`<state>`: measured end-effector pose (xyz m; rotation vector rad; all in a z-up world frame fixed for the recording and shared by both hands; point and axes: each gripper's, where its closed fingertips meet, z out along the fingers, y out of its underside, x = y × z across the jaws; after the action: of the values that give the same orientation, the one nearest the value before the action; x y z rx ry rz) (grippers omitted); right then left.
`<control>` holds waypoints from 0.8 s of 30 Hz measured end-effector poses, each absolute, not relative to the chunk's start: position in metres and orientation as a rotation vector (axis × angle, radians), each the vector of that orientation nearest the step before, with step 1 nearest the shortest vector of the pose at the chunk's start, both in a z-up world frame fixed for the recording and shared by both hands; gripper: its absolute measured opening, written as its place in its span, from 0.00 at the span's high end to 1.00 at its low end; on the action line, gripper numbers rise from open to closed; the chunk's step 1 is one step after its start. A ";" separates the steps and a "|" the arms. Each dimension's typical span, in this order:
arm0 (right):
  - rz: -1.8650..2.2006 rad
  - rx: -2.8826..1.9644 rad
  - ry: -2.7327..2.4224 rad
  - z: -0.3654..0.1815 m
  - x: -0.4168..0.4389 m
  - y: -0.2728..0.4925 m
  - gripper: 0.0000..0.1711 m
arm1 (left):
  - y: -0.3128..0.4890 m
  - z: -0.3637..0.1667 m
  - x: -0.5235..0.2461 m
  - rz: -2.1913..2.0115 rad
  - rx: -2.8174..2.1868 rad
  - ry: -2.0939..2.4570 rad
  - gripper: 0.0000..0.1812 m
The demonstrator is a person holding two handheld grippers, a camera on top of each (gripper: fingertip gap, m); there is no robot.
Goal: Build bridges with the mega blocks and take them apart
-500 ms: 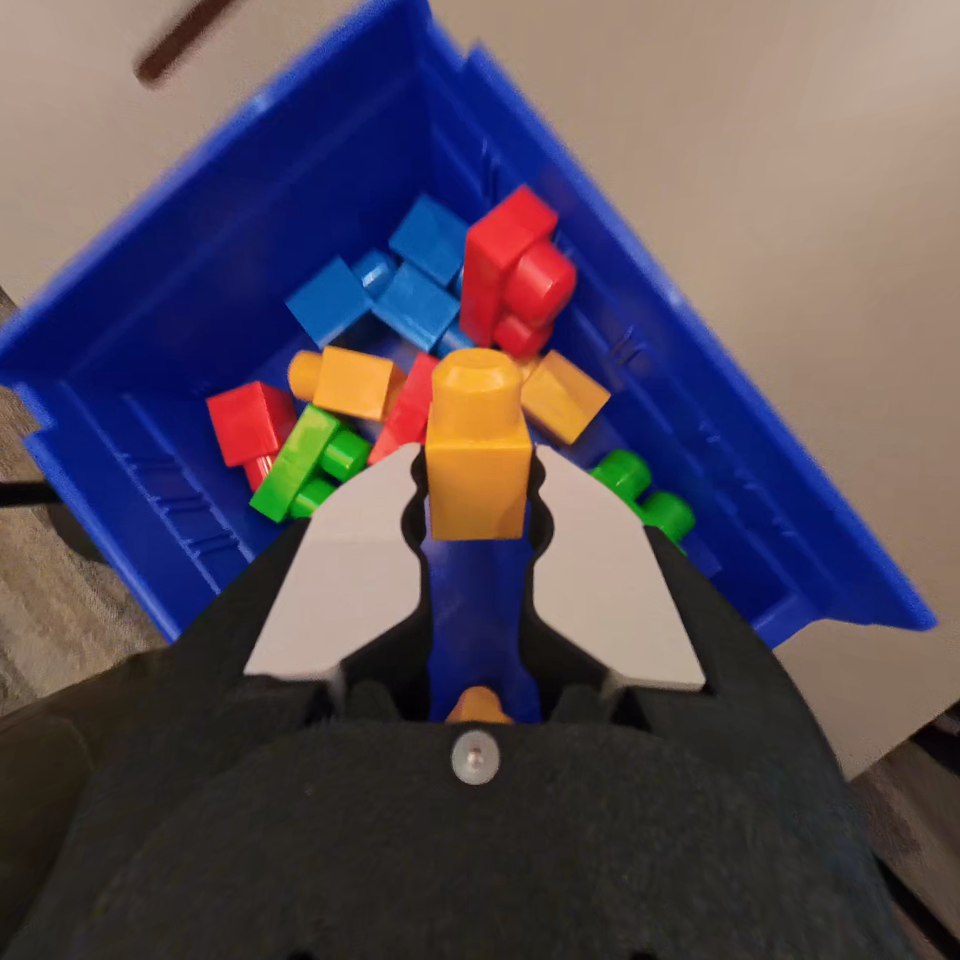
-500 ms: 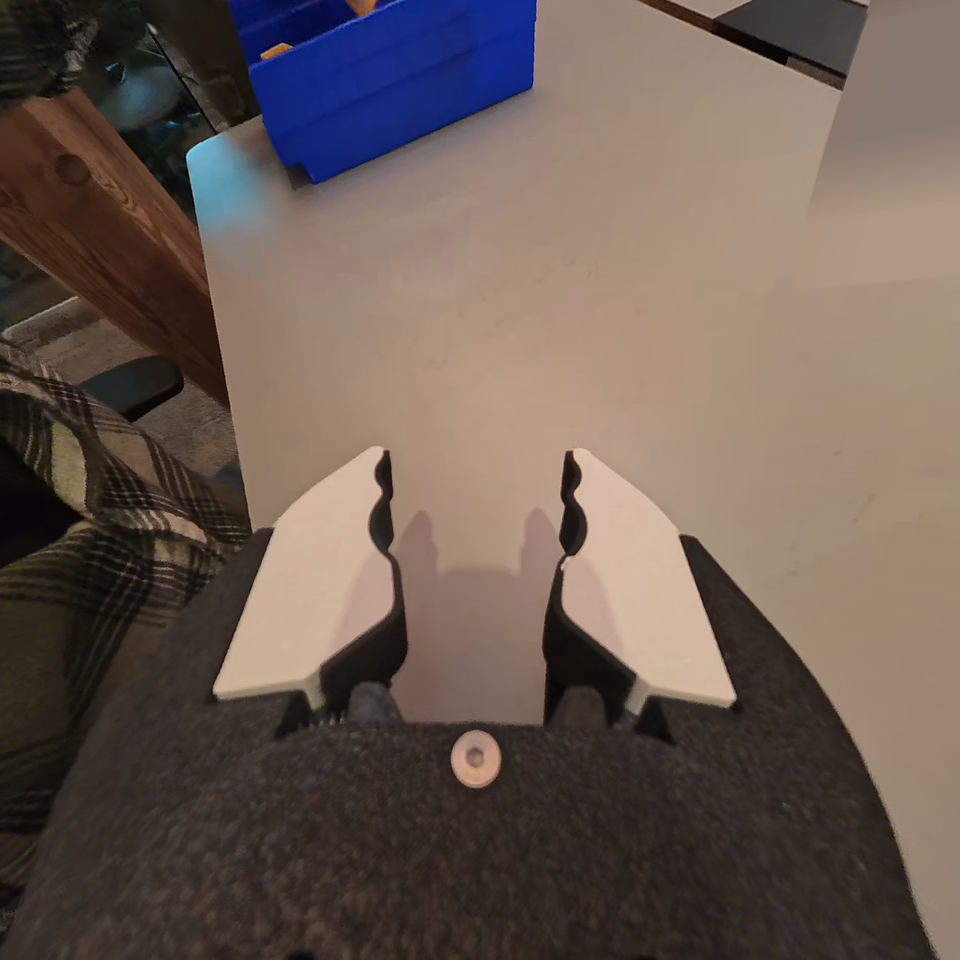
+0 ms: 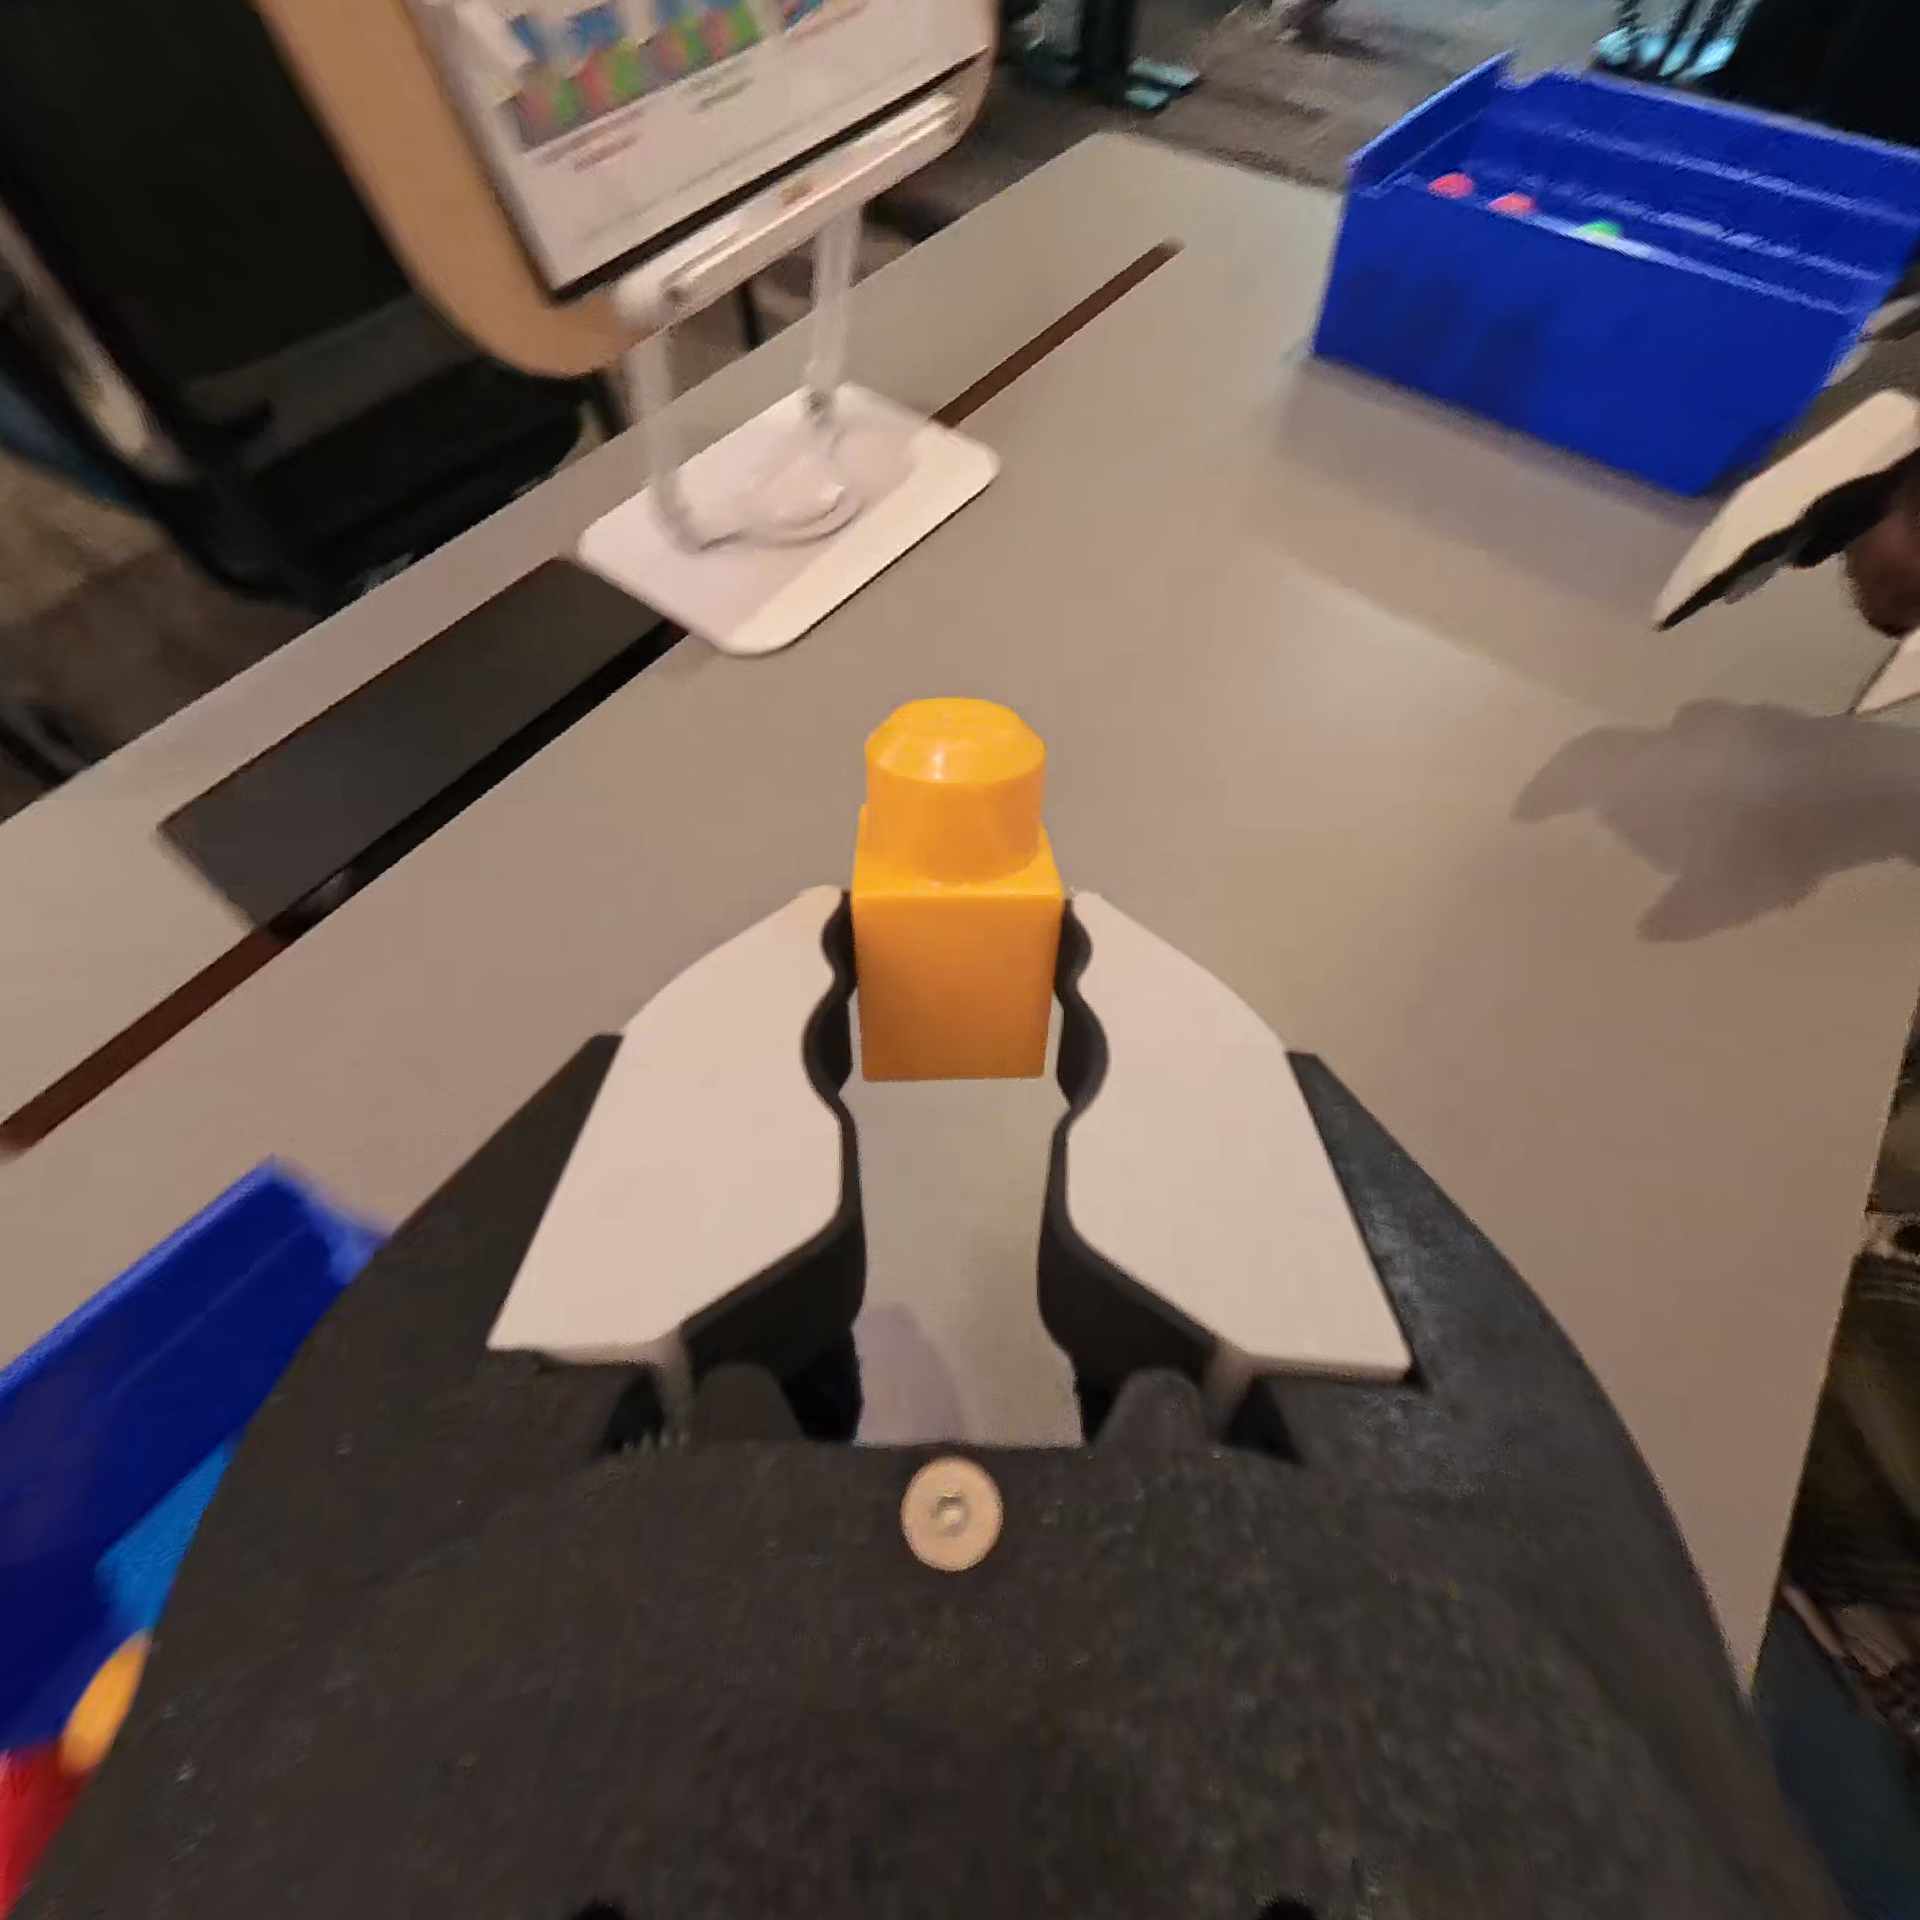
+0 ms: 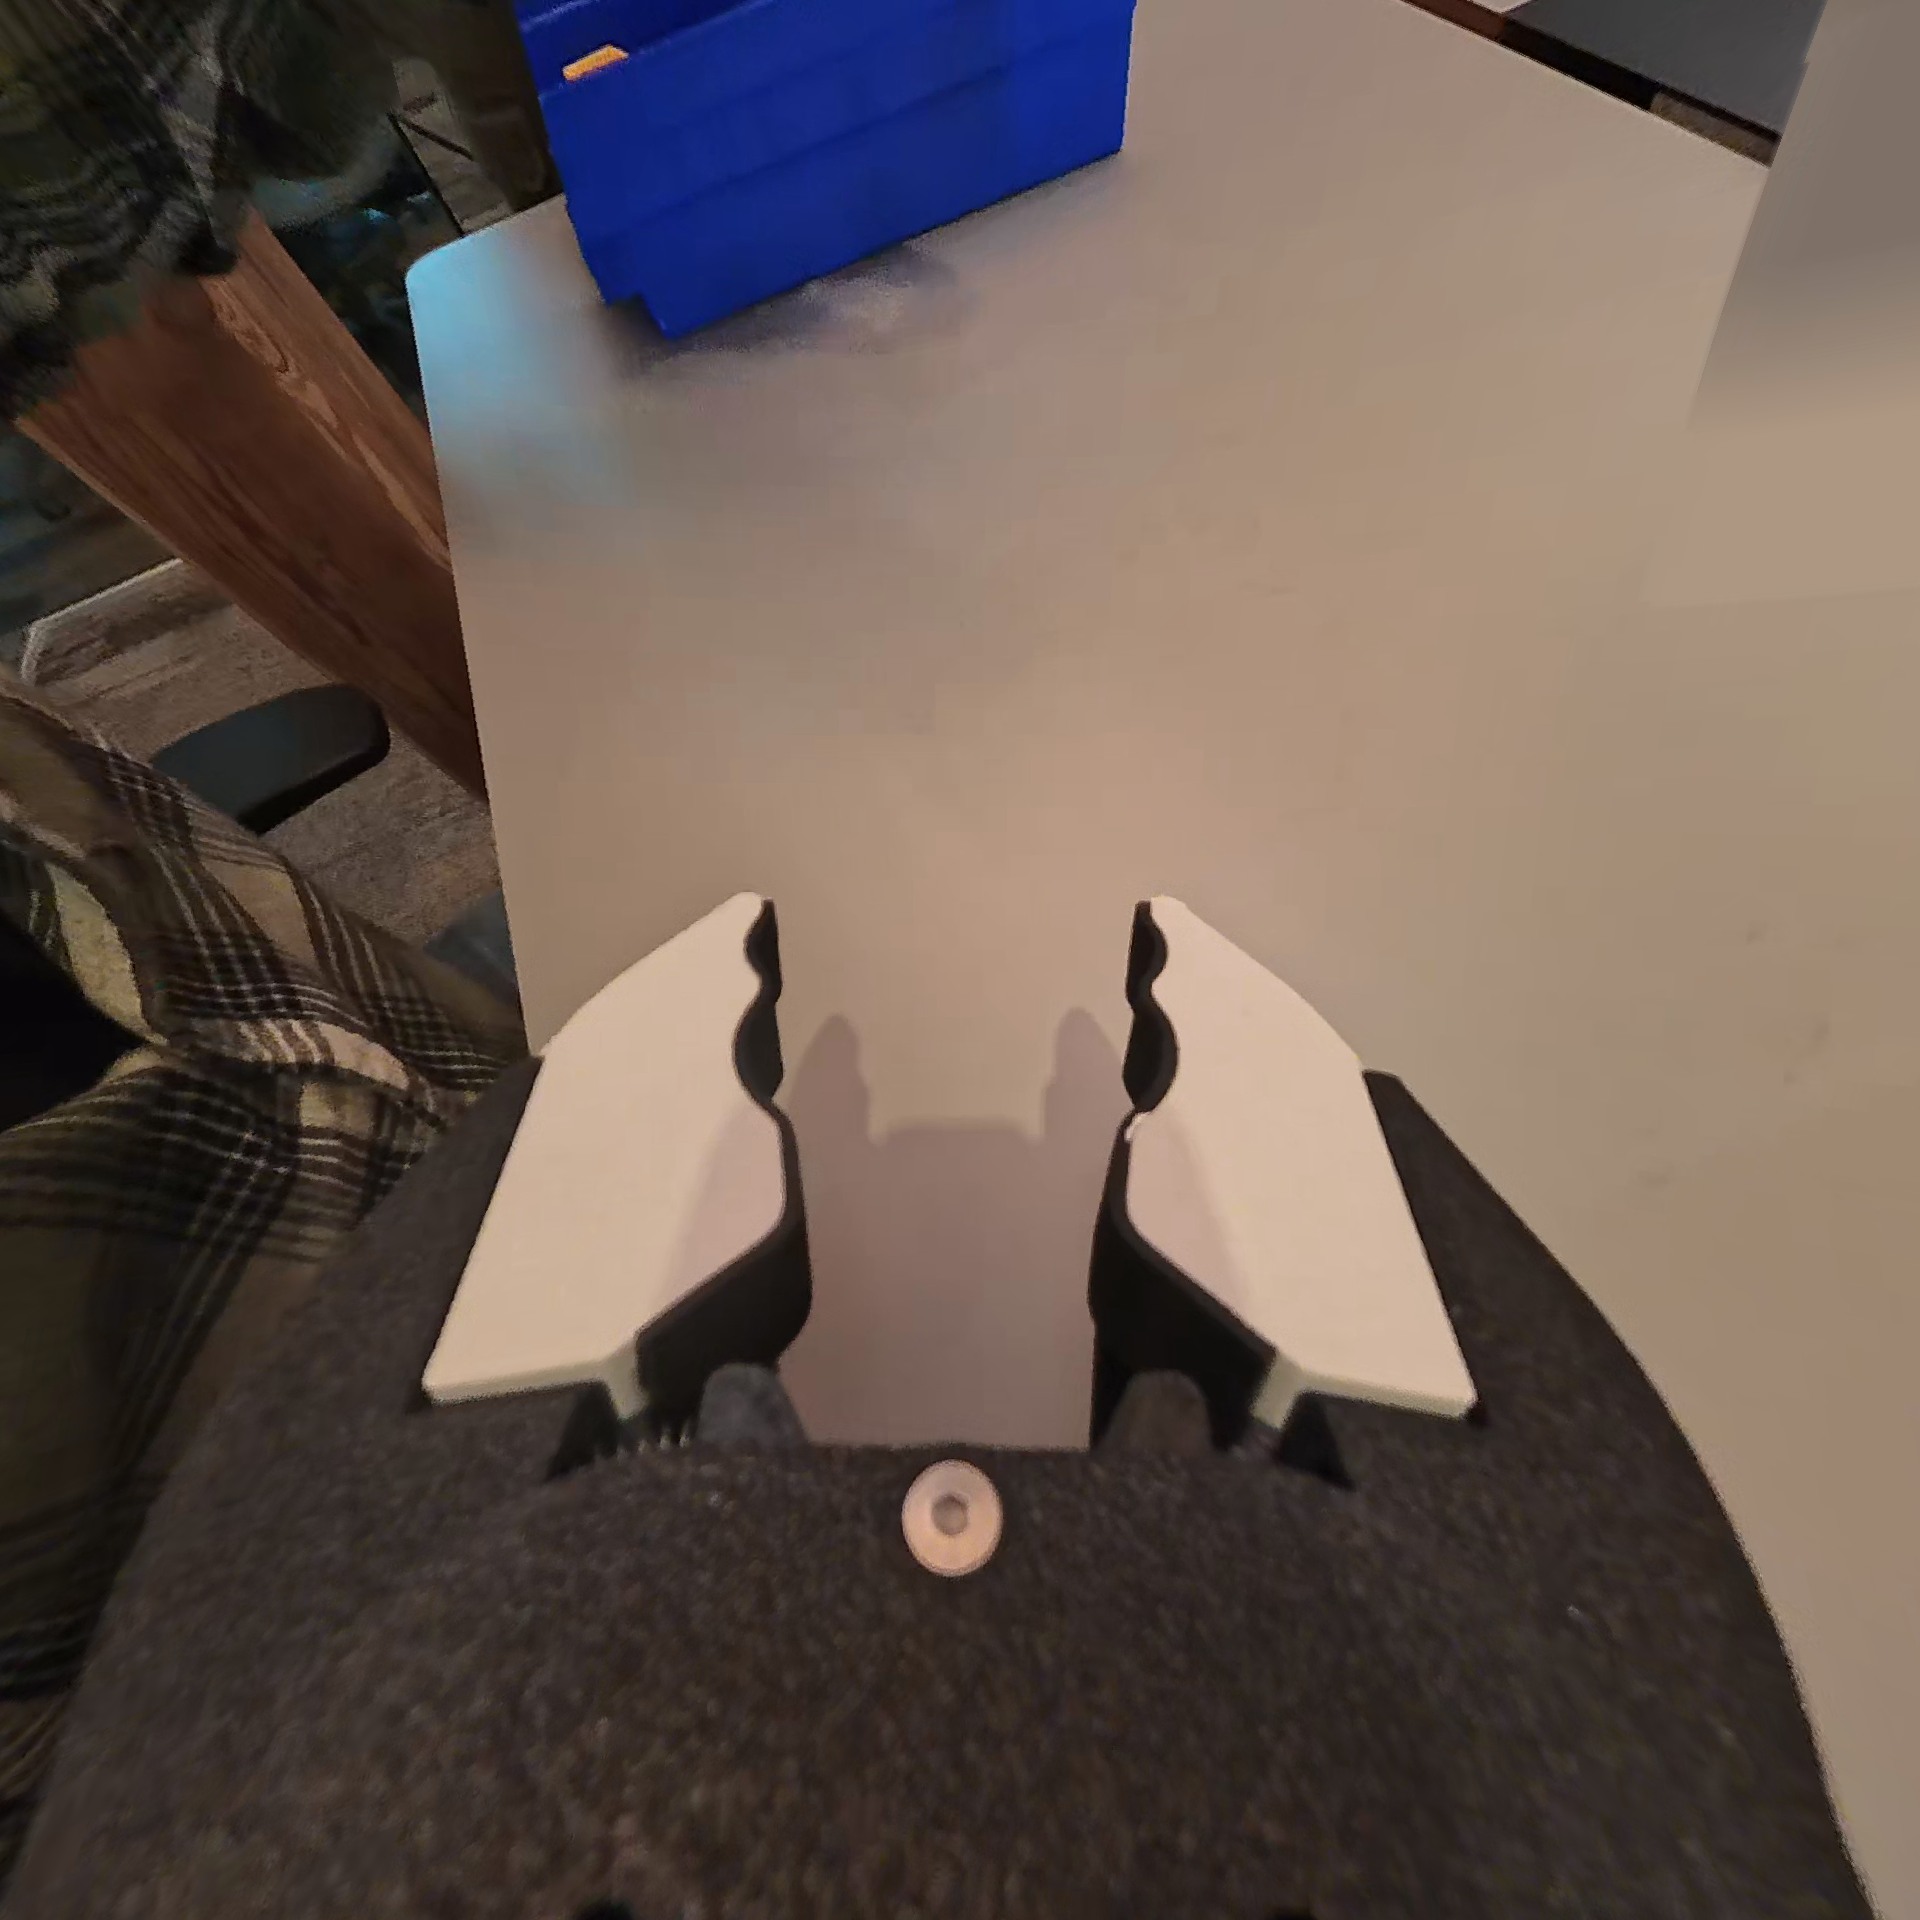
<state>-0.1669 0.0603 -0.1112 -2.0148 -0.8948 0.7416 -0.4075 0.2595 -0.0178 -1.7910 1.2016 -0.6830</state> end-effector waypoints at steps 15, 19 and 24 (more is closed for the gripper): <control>0.778 -1.656 -1.140 -0.078 -0.207 0.141 0.65 | 0.192 -0.110 -0.263 -1.042 -1.630 1.520 0.80; 0.808 -1.628 -1.210 -0.079 -0.230 0.165 0.68 | 0.180 -0.108 -0.252 -1.067 -1.609 1.555 0.80; 0.876 -1.619 -1.276 -0.083 -0.247 0.174 0.71 | 0.170 -0.108 -0.248 -1.087 -1.599 1.587 0.80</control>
<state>-0.2467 0.1736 -0.0829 -1.6188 -1.2758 0.8755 -0.2478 0.1698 -0.1076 -1.5986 1.5870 -1.0873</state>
